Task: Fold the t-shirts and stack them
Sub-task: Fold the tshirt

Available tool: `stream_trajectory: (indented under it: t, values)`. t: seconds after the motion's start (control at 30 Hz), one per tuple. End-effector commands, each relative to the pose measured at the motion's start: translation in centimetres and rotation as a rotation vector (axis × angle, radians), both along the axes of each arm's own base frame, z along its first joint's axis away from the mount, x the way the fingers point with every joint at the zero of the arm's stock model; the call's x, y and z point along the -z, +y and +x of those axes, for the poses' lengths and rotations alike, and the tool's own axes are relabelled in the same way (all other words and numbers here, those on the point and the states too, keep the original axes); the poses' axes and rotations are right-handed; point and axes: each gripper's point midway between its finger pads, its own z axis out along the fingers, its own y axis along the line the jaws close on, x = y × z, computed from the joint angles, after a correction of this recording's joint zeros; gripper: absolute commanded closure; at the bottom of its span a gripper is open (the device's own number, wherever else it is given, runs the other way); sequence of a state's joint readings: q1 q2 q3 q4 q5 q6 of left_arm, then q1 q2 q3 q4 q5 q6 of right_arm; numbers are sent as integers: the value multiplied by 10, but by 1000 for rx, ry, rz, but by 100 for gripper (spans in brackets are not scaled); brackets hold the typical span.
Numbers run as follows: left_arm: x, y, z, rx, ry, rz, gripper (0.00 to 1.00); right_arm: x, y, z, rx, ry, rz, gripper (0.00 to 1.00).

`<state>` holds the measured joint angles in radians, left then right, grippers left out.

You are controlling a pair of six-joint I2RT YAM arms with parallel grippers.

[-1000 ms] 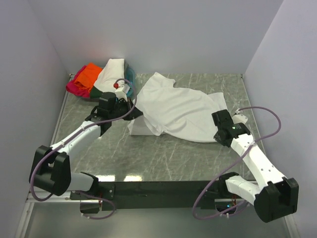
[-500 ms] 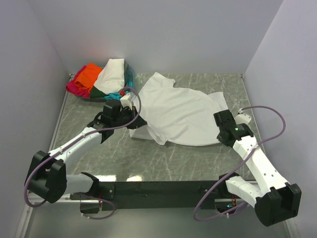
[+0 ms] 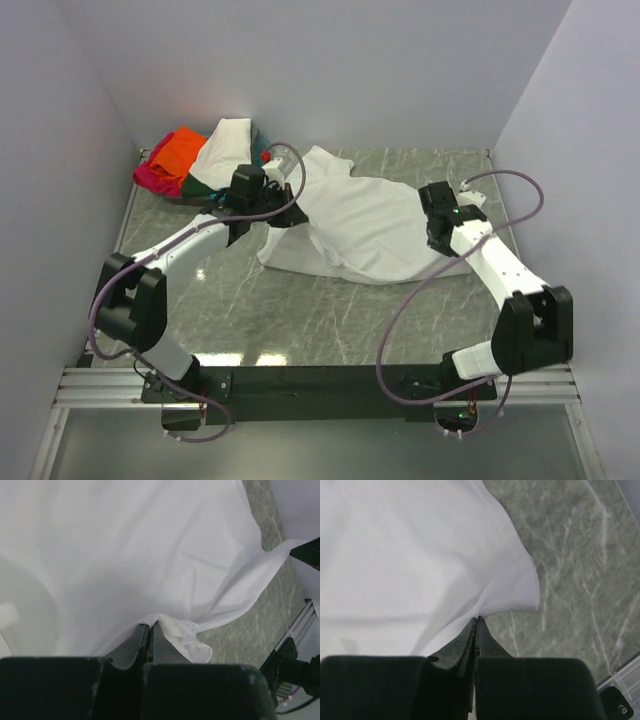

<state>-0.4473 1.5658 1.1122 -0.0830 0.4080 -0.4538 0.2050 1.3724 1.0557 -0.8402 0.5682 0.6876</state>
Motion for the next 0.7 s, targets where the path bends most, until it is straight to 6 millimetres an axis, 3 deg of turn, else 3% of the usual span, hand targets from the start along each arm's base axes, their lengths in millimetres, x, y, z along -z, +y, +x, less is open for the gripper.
stream_trajectory:
  t: [0.0, 0.07, 0.1, 0.17, 0.3, 0.43, 0.5, 0.67]
  values:
    - [-4, -2, 24, 5, -35, 38, 100, -8, -4, 43, -13, -50, -33, 100]
    - [-7, -3, 36, -1, -39, 43, 99, -3, -7, 55, -15, -39, -29, 100]
    - [2, -4, 41, -1, -26, 57, 99, 4, -7, 63, -18, -16, -30, 100]
    - [-2, -3, 52, -13, -33, 61, 99, 7, -11, 73, -17, -14, -29, 100]
    - [12, 0, 71, -34, -9, 84, 99, 21, -19, 91, -11, 17, -26, 100]
    - [15, 4, 93, -57, -3, 94, 99, 29, -24, 103, -26, 35, -25, 100]
    - [24, 4, 98, -59, 16, 104, 99, 32, -24, 108, -32, 40, -22, 100]
    - [21, 10, 109, -85, 6, 97, 99, 37, -21, 118, -56, 39, -5, 100]
